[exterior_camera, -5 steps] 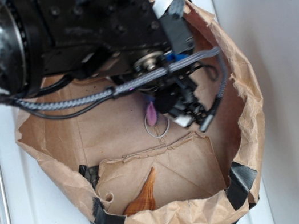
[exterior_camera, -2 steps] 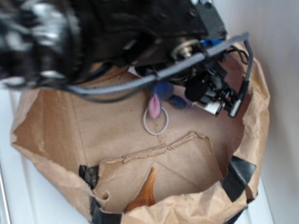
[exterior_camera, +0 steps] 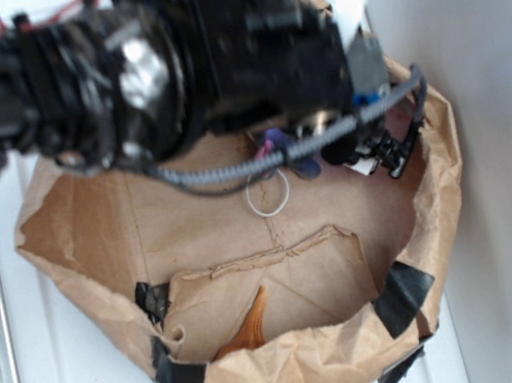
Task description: Grab the gray animal.
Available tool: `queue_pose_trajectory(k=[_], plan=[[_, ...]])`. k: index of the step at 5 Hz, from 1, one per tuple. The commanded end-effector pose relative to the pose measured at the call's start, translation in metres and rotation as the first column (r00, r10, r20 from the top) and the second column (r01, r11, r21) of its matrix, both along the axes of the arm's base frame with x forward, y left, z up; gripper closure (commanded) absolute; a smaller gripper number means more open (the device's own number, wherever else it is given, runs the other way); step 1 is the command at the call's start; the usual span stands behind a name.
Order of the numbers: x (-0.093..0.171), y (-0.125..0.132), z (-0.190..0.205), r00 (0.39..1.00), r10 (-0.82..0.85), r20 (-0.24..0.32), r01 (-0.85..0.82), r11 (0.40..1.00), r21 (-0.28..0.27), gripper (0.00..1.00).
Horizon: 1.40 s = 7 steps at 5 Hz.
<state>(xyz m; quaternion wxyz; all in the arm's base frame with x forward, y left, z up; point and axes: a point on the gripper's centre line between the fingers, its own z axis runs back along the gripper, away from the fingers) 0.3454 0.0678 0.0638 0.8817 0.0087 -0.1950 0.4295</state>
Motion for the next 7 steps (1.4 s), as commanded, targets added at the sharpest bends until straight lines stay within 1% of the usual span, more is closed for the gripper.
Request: queue_pose_trajectory(k=[1, 3, 4, 5, 6, 7], plan=[[-0.003, 0.007, 0.003, 0.999, -0.039, 0.019, 0.037, 0.997, 0.061, 0.0], [-0.005, 0.007, -0.02, 0.994, -0.108, -0.005, 0.107, 0.98, 0.165, 0.0], [-0.004, 0.007, -0.036, 0.997, -0.078, -0.01, 0.079, 0.974, 0.211, 1.0], [-0.011, 0.005, -0.032, 0.995, -0.097, -0.006, 0.096, 0.972, 0.213, 1.0], [-0.012, 0.004, -0.021, 0.994, -0.109, -0.003, 0.107, 0.977, 0.185, 1.0], [-0.019, 0.001, -0.001, 0.988, -0.154, 0.006, 0.151, 0.979, 0.138, 1.0]])
